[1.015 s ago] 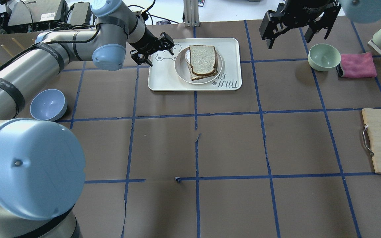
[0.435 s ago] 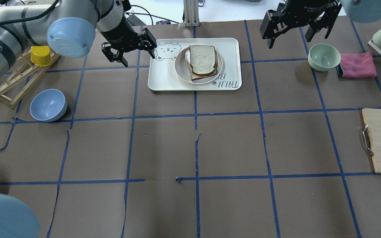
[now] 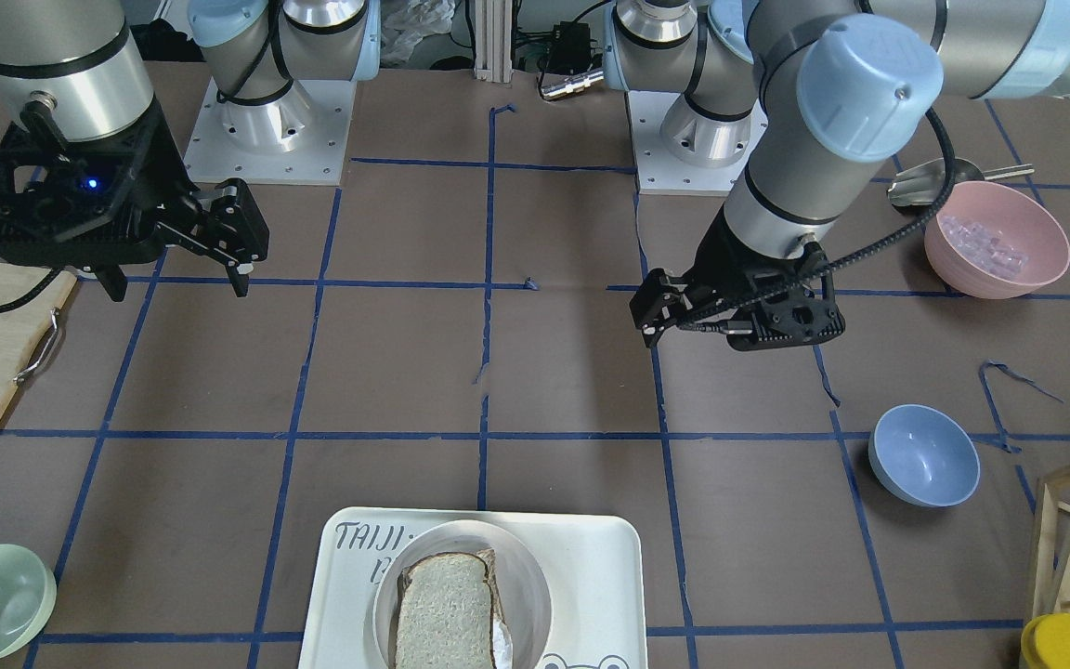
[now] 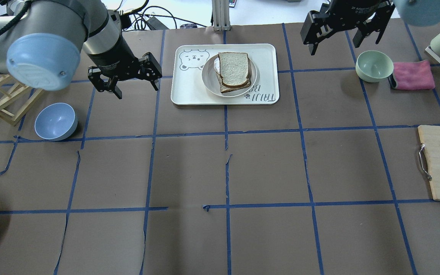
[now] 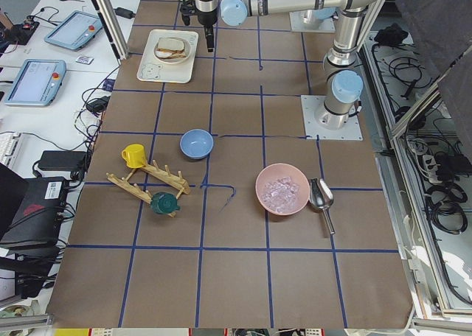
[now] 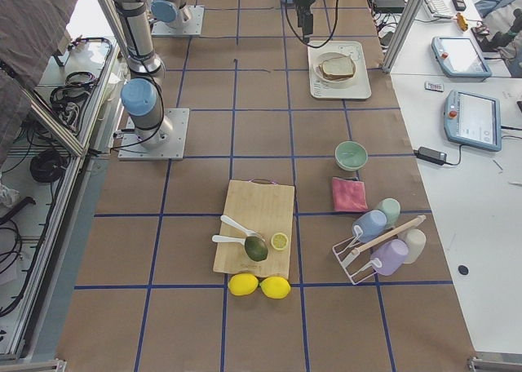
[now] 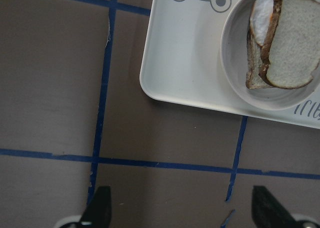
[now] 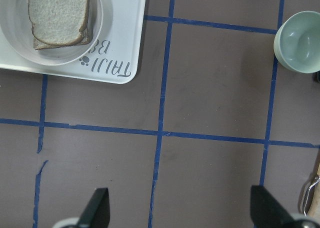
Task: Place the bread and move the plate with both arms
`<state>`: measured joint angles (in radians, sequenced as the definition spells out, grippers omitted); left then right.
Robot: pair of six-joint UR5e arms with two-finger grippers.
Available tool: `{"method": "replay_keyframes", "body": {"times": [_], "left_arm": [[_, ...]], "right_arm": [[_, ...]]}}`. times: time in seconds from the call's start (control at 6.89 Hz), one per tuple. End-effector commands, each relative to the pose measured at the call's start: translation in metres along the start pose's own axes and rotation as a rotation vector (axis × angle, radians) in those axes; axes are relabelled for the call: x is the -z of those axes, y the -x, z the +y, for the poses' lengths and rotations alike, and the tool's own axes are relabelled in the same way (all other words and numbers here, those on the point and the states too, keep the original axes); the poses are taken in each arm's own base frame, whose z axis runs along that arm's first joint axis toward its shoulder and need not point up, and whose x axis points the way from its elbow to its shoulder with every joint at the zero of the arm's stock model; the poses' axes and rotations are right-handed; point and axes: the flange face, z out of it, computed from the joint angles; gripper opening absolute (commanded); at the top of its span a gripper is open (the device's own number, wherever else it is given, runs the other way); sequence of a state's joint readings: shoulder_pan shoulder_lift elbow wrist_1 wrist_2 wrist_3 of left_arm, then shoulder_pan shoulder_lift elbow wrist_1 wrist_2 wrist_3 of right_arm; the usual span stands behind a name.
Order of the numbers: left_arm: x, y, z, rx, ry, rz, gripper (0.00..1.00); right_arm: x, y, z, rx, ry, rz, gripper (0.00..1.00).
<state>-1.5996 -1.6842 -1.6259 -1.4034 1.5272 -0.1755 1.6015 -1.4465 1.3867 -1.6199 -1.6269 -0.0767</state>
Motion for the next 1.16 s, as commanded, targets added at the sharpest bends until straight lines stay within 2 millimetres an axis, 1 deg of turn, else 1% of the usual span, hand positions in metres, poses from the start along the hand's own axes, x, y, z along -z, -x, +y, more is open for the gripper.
{"method": "replay_keyframes", "body": {"times": [0.0,0.15,0.29,0.44,0.58,0.73,0.87,1.02], "left_arm": [[0.016,0.021,0.043,-0.045,0.007,-0.070,1.00],[0.025,0.029,0.050,-0.135,0.003,-0.069,1.00],[0.033,0.034,0.059,-0.146,0.016,-0.062,1.00],[0.037,0.037,0.067,-0.141,0.045,-0.062,1.00],[0.038,0.037,0.068,-0.140,0.045,-0.051,1.00],[0.039,0.037,0.067,-0.141,0.039,-0.040,1.00],[0.038,0.046,0.064,-0.133,0.045,-0.039,1.00],[0.039,0.050,0.063,-0.127,0.046,-0.039,1.00]], "right_arm": [[0.001,0.000,-0.001,0.000,-0.008,-0.002,1.00],[0.000,0.002,0.000,-0.009,-0.004,-0.016,1.00],[-0.002,0.002,-0.002,-0.012,-0.004,-0.019,1.00],[-0.005,-0.004,-0.003,-0.023,-0.005,-0.018,1.00],[-0.017,-0.013,-0.002,-0.042,0.016,-0.040,1.00],[-0.017,-0.014,0.000,-0.053,0.009,-0.078,1.00],[-0.013,-0.013,-0.001,-0.054,-0.020,-0.076,1.00],[-0.012,-0.013,0.000,-0.054,-0.023,-0.076,1.00]]}}
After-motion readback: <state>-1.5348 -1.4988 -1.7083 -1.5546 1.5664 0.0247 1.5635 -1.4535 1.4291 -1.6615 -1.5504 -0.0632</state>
